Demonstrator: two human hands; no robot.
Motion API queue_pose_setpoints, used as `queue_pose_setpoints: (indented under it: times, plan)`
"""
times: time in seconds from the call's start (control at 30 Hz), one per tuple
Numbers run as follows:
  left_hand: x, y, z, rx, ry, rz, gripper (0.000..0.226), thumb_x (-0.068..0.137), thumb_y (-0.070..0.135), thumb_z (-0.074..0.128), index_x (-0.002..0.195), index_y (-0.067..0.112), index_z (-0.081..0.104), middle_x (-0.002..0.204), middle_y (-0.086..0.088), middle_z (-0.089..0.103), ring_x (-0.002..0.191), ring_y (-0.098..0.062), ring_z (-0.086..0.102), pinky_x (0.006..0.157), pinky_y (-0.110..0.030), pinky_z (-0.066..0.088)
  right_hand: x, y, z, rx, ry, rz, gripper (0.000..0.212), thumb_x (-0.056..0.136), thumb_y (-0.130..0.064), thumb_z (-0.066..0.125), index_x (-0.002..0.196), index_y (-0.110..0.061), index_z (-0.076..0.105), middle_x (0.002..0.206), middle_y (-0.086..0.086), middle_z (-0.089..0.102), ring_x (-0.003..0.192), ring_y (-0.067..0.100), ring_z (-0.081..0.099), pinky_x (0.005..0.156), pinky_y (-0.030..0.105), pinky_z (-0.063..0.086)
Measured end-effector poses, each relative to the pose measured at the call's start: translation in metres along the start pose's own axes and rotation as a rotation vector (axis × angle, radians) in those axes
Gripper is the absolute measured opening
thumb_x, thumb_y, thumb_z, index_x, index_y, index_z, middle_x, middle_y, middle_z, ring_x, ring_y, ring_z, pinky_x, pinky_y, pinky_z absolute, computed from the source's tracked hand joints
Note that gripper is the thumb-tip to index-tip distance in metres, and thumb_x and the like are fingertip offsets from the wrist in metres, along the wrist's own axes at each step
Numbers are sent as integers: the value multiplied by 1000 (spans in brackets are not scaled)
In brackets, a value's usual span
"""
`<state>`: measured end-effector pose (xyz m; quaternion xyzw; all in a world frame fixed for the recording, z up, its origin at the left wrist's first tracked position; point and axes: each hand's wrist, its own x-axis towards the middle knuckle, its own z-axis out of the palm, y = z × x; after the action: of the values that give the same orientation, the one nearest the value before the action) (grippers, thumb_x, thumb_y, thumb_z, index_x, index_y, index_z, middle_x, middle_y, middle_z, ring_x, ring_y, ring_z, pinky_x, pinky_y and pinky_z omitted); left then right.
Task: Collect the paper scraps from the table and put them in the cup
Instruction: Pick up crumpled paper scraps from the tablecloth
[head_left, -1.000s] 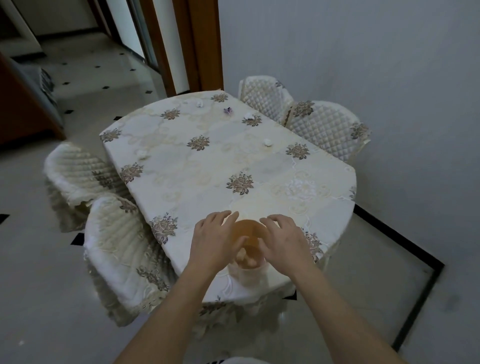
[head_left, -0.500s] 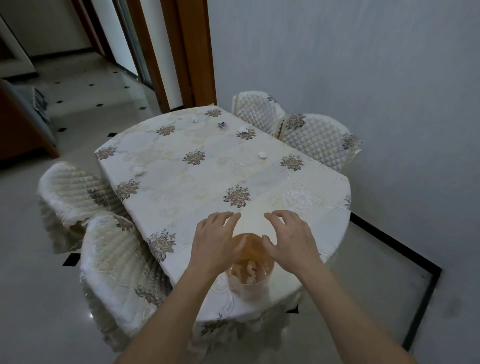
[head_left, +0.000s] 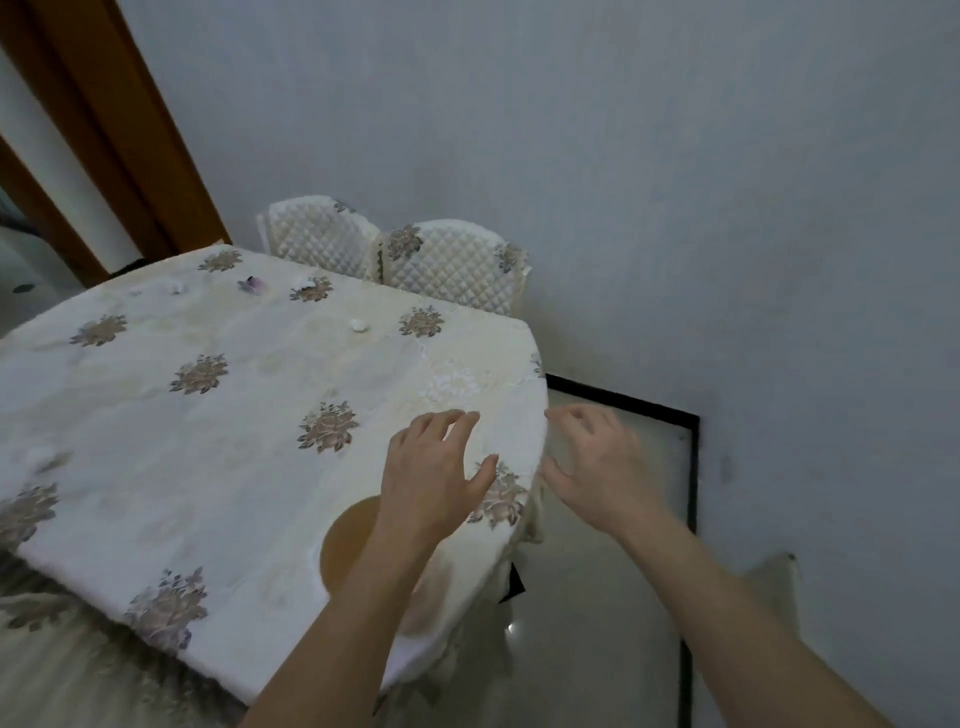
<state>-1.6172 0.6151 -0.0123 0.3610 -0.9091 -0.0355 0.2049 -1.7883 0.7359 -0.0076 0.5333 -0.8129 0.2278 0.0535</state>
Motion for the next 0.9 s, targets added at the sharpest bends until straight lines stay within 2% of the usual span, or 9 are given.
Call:
queue_pose_setpoints:
  times: [0.2, 0.33, 0.43, 0.7, 0.9]
  plan:
    - [22, 39, 23, -99, -36, 192, 53, 85, 53, 49, 128, 24, 58, 127, 3, 62, 118, -21, 54, 93, -41, 45, -33, 52, -23, -121, 8, 216, 46, 78, -39, 60, 118, -15, 61, 117, 9, 61, 110, 30, 55, 91, 43, 49]
    - [32, 56, 35, -135, -69, 265, 54, 85, 56, 44, 127, 24, 58, 127, 4, 61, 119, -19, 53, 93, -40, 44, -49, 66, -33, -176, 42, 297, 47, 80, -37, 64, 121, -15, 61, 117, 9, 62, 109, 29, 55, 86, 40, 48]
    - [40, 66, 43, -146, -76, 306, 55, 84, 57, 42, 124, 24, 59, 124, 3, 63, 116, -19, 55, 90, -39, 45, -53, 76, -35, -172, 61, 336, 49, 80, -36, 64, 125, -16, 59, 118, 8, 60, 110, 28, 55, 88, 40, 46]
    - [83, 89, 70, -141, -47, 352, 55, 83, 56, 45, 122, 21, 61, 119, 2, 65, 111, -20, 57, 87, -38, 46, -21, 115, -28, -156, 75, 357, 50, 80, -38, 62, 124, -14, 60, 118, 9, 61, 110, 29, 55, 87, 43, 50]
    - [152, 116, 112, -79, -81, 325, 55, 84, 58, 49, 126, 23, 58, 122, 3, 63, 113, -20, 55, 89, -37, 45, 37, 180, -12, -128, 81, 332, 50, 77, -38, 62, 122, -15, 62, 113, 7, 62, 106, 28, 57, 83, 41, 50]
